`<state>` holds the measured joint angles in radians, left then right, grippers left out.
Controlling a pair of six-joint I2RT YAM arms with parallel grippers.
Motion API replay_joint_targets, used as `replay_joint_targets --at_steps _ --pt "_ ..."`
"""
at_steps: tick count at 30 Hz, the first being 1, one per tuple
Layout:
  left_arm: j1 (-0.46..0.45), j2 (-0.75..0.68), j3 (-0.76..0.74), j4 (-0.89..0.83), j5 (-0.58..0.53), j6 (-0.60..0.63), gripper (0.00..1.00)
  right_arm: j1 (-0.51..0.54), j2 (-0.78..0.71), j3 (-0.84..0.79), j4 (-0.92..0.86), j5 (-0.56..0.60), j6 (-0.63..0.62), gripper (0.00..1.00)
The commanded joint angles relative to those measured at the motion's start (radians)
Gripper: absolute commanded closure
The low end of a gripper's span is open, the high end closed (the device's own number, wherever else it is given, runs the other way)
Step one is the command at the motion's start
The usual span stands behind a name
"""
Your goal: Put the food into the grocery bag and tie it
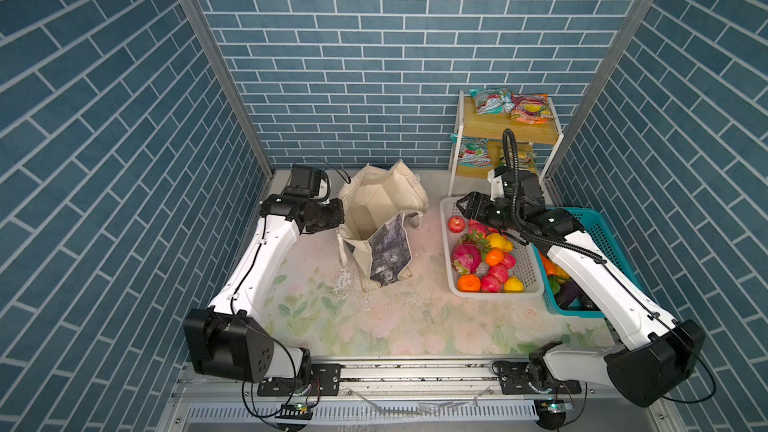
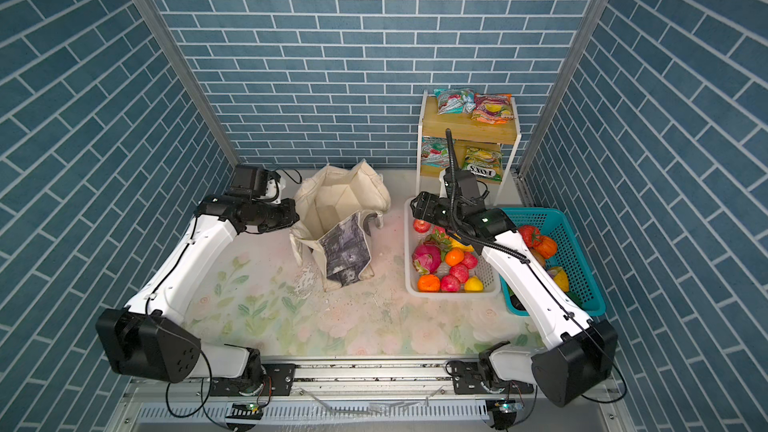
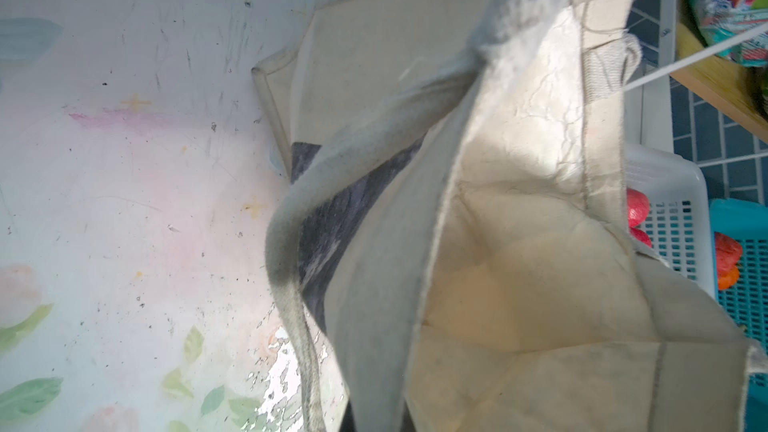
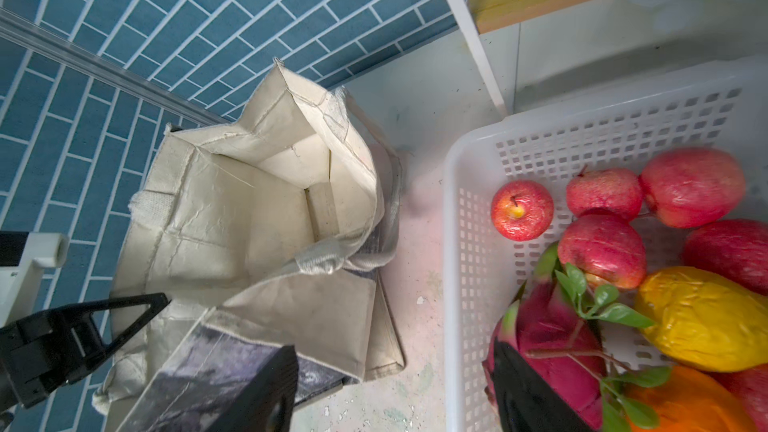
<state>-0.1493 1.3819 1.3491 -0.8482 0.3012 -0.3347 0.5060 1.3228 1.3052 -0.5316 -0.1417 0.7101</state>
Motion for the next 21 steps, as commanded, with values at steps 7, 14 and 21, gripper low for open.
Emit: replay_joint_targets --at_steps 7,14,21 --pt "0.050 -0.077 -0.112 -0.060 0.082 0.104 1.00 0.092 0.177 0.050 0.132 -0.004 0.114 0.21" --pt "0.067 -0.093 -0.135 -0.065 0.105 0.136 1.00 0.109 0.307 0.142 0.154 -0.009 0.118 0.20" --pt "0.071 -0.098 -0.155 -0.049 0.128 0.143 1.00 0.129 0.474 0.252 0.141 -0.039 0.130 0.22"
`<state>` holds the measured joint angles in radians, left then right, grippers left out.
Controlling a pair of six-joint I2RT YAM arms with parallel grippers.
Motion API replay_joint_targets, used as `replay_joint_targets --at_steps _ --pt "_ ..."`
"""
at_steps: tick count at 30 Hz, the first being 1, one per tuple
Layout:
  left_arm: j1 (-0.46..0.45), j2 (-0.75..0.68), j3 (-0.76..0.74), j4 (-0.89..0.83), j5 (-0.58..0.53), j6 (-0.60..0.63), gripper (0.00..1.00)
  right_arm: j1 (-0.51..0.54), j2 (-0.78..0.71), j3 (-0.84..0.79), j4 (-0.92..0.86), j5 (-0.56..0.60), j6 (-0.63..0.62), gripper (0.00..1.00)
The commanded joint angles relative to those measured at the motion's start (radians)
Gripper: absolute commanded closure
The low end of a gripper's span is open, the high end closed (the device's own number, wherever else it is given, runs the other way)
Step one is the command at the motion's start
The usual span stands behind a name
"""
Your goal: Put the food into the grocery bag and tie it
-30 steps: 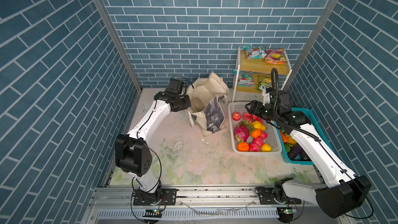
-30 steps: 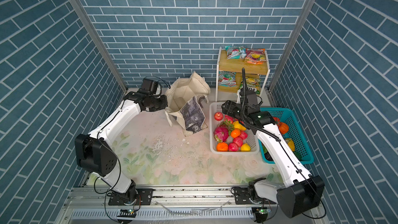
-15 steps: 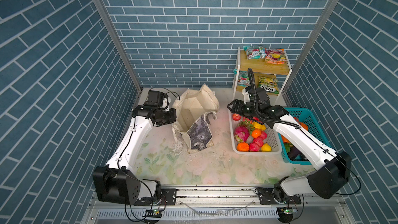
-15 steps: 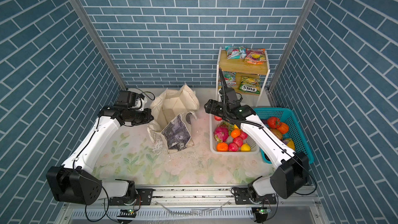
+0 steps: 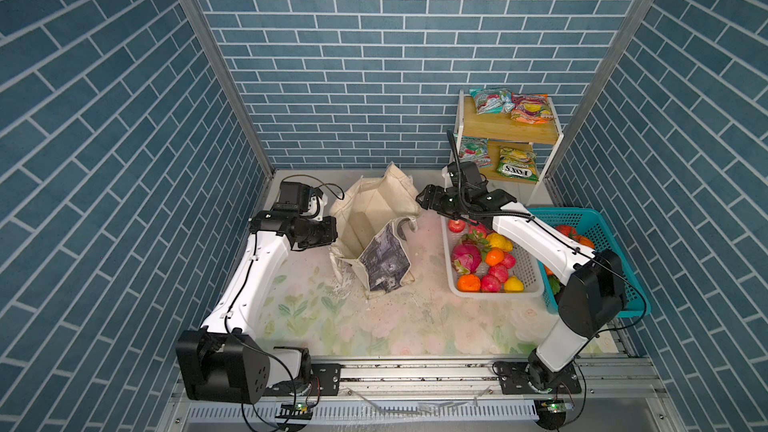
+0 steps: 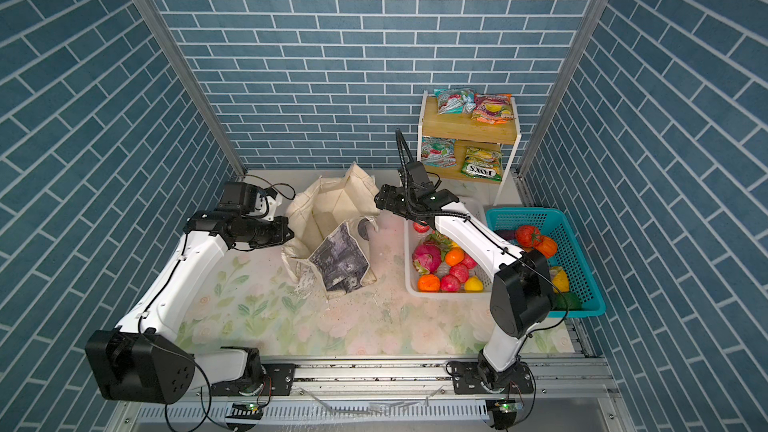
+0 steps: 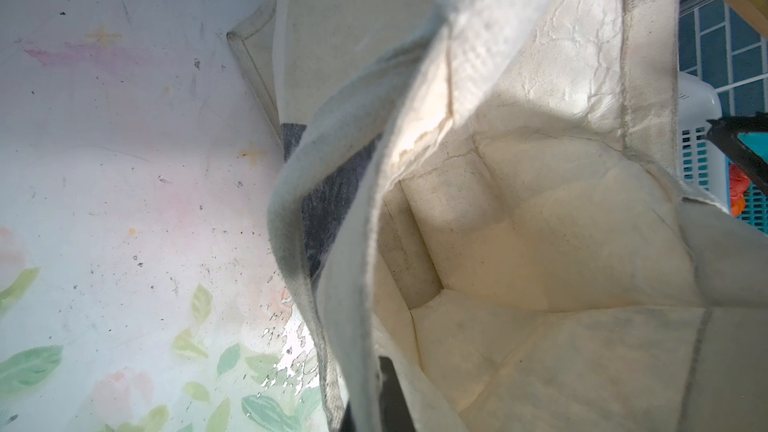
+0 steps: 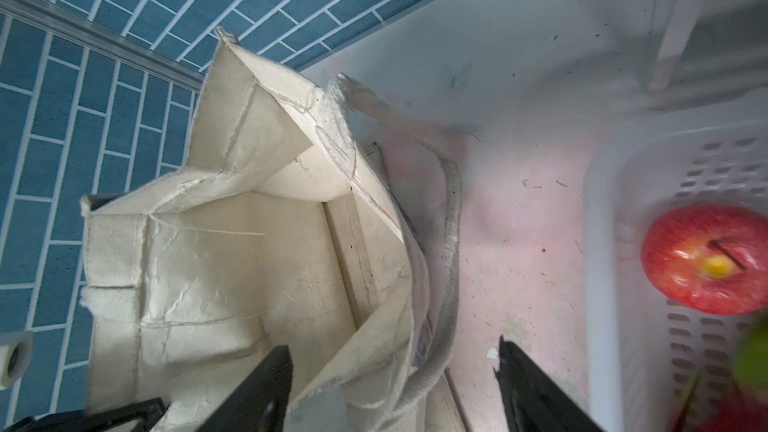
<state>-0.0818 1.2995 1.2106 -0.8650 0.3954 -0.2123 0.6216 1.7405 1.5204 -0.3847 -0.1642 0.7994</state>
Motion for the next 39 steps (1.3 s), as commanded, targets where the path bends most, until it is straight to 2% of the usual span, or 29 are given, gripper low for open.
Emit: replay_joint_targets --at_steps 1,6,8,9,11,12,13,17,22,25,29,32,35,39 --pt "0.004 -0.016 -0.016 -0.032 0.037 0.021 1.00 0.016 0.083 0.054 -0.017 -0.024 0.046 0.23" --pt "0.005 -0.021 0.001 -0.040 0.043 0.027 1.00 0.048 0.156 0.106 -0.075 0.013 0.039 0.25" --pt "0.005 -0.025 0.009 -0.047 0.043 0.031 1.00 0.053 0.163 0.108 -0.089 0.019 0.038 0.29" --pt "0.006 -0.027 0.012 -0.049 0.044 0.032 1.00 0.055 0.162 0.106 -0.085 0.008 0.037 0.38" --pt "0.005 -0.037 0.019 -0.052 0.046 0.034 1.00 0.055 0.149 0.105 -0.086 -0.013 0.021 0.70" --pt "0.005 -0.045 0.024 -0.056 0.044 0.036 1.00 0.053 0.134 0.111 -0.103 -0.007 0.004 0.90" --pt "0.005 -0.052 0.032 -0.062 0.036 0.037 1.00 0.055 0.111 0.118 -0.138 0.014 -0.020 1.00" --pt "0.005 -0.100 0.090 -0.130 -0.087 0.054 1.00 0.061 -0.019 0.139 -0.335 0.214 -0.128 1.00" --pt "0.005 -0.142 0.196 -0.254 -0.353 0.065 1.00 0.069 -0.204 0.111 -0.564 0.457 -0.193 1.00" --pt "0.004 -0.156 0.248 -0.309 -0.482 0.063 1.00 0.073 -0.287 0.085 -0.665 0.559 -0.197 1.00" --pt "0.004 -0.154 0.286 -0.358 -0.591 0.067 1.00 0.072 -0.345 0.063 -0.779 0.656 -0.190 1.00" --pt "-0.005 -0.148 0.290 -0.370 -0.565 0.068 1.00 0.072 -0.373 0.036 -0.787 0.638 -0.181 1.00" --pt "-0.051 -0.150 0.268 -0.347 -0.452 0.069 1.00 0.085 -0.380 0.009 -0.751 0.569 -0.171 1.00" --pt "-0.162 -0.161 0.193 -0.249 -0.262 0.028 1.00 0.139 -0.369 -0.031 -0.662 0.473 -0.156 1.00"
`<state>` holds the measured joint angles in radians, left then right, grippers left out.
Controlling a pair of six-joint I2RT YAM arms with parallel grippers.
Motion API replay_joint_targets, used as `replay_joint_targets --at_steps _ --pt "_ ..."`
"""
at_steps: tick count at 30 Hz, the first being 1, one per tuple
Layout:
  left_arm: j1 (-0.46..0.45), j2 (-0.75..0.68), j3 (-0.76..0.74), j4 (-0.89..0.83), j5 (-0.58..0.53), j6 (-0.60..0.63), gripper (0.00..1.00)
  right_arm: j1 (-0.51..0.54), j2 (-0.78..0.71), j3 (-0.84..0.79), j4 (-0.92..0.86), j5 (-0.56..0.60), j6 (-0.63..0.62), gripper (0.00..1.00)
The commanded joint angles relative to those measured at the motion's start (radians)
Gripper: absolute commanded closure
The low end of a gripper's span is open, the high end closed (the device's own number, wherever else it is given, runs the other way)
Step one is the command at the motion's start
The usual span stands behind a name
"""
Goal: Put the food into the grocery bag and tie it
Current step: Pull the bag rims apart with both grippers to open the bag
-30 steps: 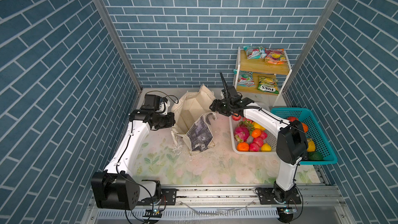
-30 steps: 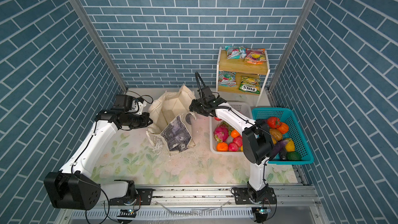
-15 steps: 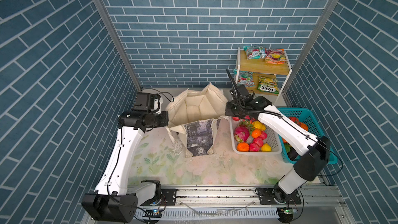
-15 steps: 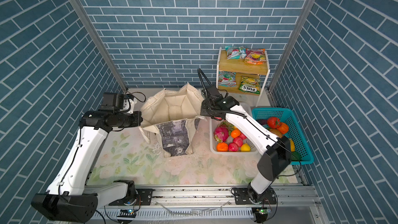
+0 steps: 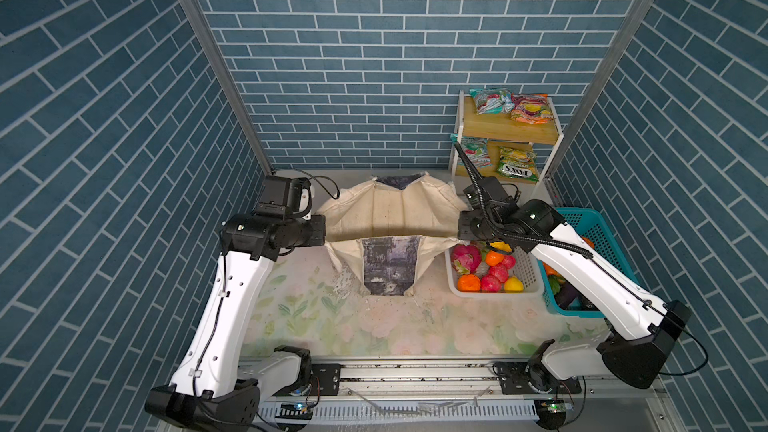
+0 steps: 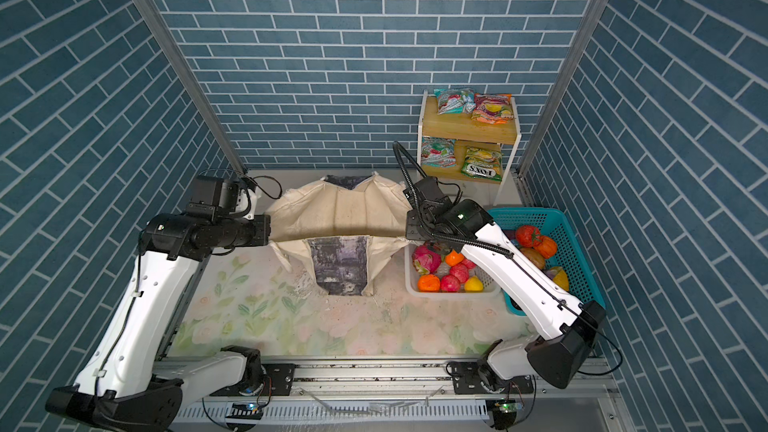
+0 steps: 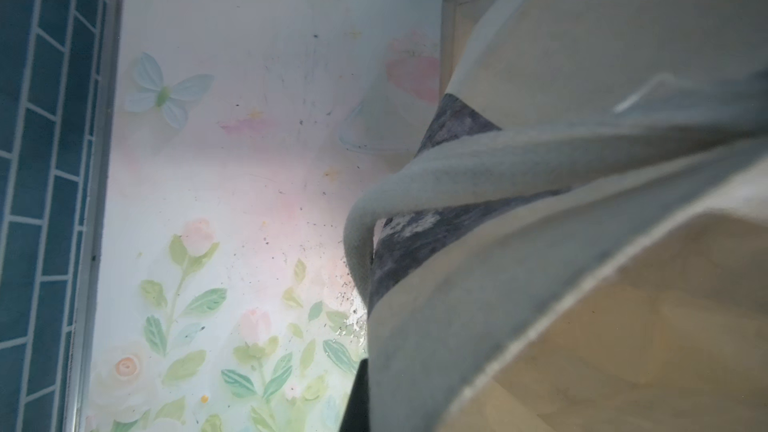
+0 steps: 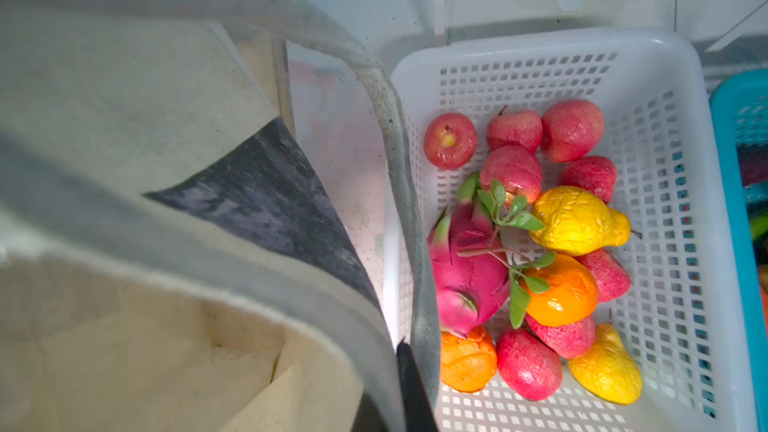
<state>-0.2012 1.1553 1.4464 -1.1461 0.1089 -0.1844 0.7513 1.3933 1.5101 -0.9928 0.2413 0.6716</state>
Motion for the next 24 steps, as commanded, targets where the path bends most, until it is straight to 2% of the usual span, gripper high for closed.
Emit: replay_joint_targets --at_steps 1,5,10,12,14,15,17,18,21,24 --pt "-0.069 -0.017 -0.064 0.057 0.051 -0.012 1.00 0.024 -0.017 -0.029 -0.034 0.052 -0.020 1.00" --pt "-0.133 -0.028 -0.175 0.169 0.141 -0.070 1.00 0.090 0.001 -0.082 0.056 0.009 0.020 1.00" --pt "-0.144 -0.053 -0.273 0.243 0.167 -0.099 0.89 0.145 0.000 -0.154 0.119 0.003 0.071 0.99" --pt "-0.145 -0.067 -0.281 0.257 0.179 -0.091 0.82 0.155 -0.006 -0.169 0.126 0.017 0.081 0.92" --pt "-0.145 -0.078 -0.280 0.263 0.182 -0.081 0.72 0.160 -0.014 -0.177 0.127 0.038 0.085 0.77" --pt "-0.145 -0.079 -0.276 0.262 0.185 -0.072 0.69 0.161 -0.019 -0.182 0.127 0.054 0.088 0.74" --pt "-0.145 -0.077 -0.266 0.254 0.189 -0.055 0.67 0.161 -0.029 -0.192 0.133 0.075 0.089 0.73" --pt "-0.145 -0.074 -0.263 0.252 0.192 -0.045 0.69 0.161 -0.034 -0.195 0.134 0.083 0.088 0.79" --pt "-0.144 -0.061 -0.256 0.247 0.201 -0.018 0.88 0.161 -0.044 -0.195 0.134 0.110 0.082 1.00" --pt "-0.144 -0.039 -0.252 0.240 0.185 0.004 0.96 0.161 -0.054 -0.196 0.134 0.129 0.076 1.00"
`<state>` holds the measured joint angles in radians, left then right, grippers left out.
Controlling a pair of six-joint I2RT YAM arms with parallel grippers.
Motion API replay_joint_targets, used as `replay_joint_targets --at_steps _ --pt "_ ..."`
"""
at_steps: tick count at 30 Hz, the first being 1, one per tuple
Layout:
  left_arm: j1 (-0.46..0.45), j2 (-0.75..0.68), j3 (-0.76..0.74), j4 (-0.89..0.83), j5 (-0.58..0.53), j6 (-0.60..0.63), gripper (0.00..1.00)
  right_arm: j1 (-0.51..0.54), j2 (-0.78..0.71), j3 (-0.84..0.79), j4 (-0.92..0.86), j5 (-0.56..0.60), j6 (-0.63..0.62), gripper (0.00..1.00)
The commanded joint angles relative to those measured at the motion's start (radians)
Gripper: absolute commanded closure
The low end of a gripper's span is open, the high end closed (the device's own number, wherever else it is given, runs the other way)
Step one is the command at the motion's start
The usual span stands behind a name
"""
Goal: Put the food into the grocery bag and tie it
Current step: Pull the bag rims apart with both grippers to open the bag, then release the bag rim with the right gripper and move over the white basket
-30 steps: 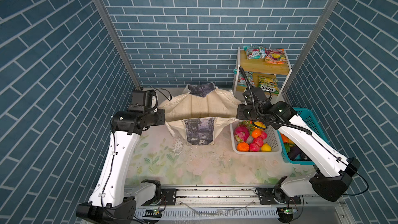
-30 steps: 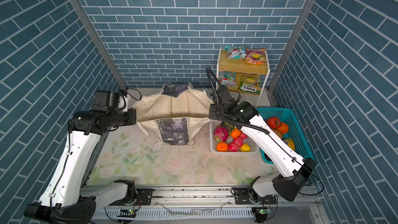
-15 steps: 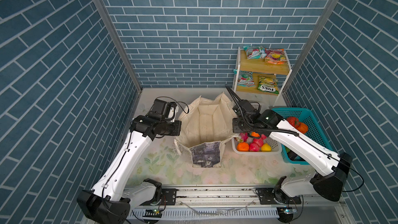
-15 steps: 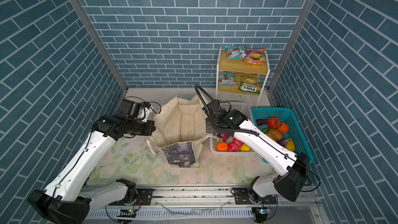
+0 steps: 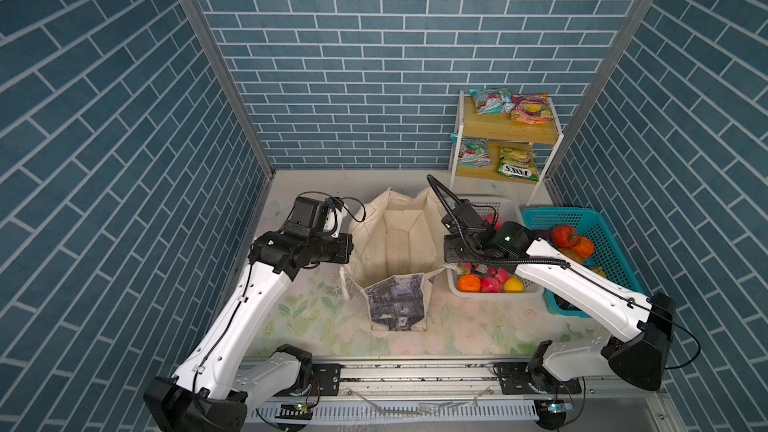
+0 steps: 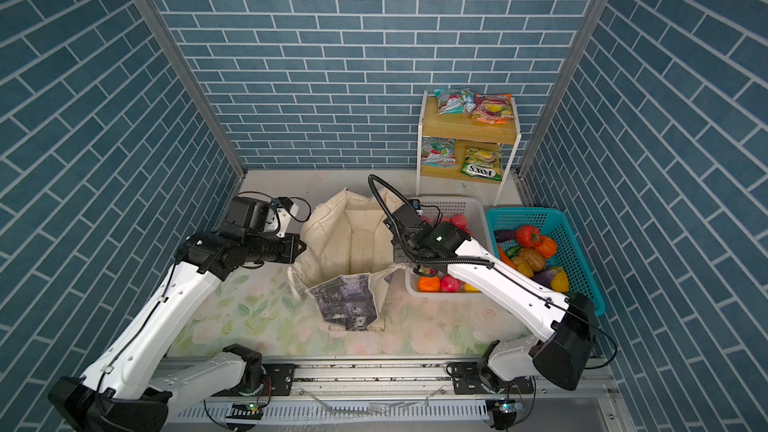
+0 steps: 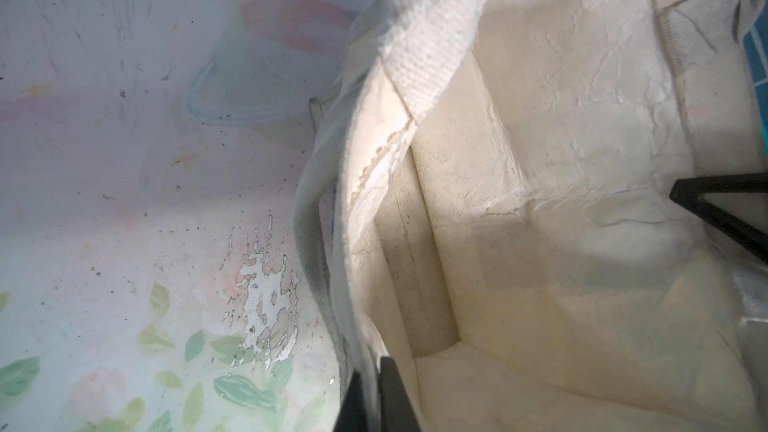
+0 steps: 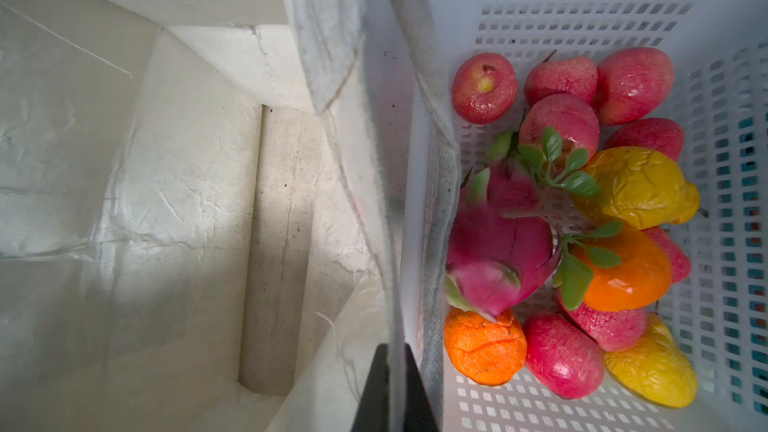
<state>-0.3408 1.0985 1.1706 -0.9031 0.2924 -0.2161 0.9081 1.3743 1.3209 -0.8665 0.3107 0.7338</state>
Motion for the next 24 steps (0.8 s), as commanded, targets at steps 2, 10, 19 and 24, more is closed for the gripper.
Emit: replay_joint_targets --at_steps 2,10,19,24 --pt "-0.004 0.024 0.020 -0.002 -0.007 0.050 1.00 0.004 -0.037 -0.005 0.005 0.065 0.006 1.00" --pt "0.000 -0.001 -0.004 -0.016 -0.077 0.155 1.00 0.004 -0.043 -0.015 0.027 0.047 -0.012 1.00" --pt "0.003 -0.020 -0.074 0.043 -0.103 0.187 1.00 0.005 -0.077 0.017 0.029 0.093 -0.048 0.61" --pt "0.008 -0.020 -0.106 0.076 -0.108 0.196 1.00 0.003 -0.164 0.063 -0.050 0.182 -0.050 0.45"
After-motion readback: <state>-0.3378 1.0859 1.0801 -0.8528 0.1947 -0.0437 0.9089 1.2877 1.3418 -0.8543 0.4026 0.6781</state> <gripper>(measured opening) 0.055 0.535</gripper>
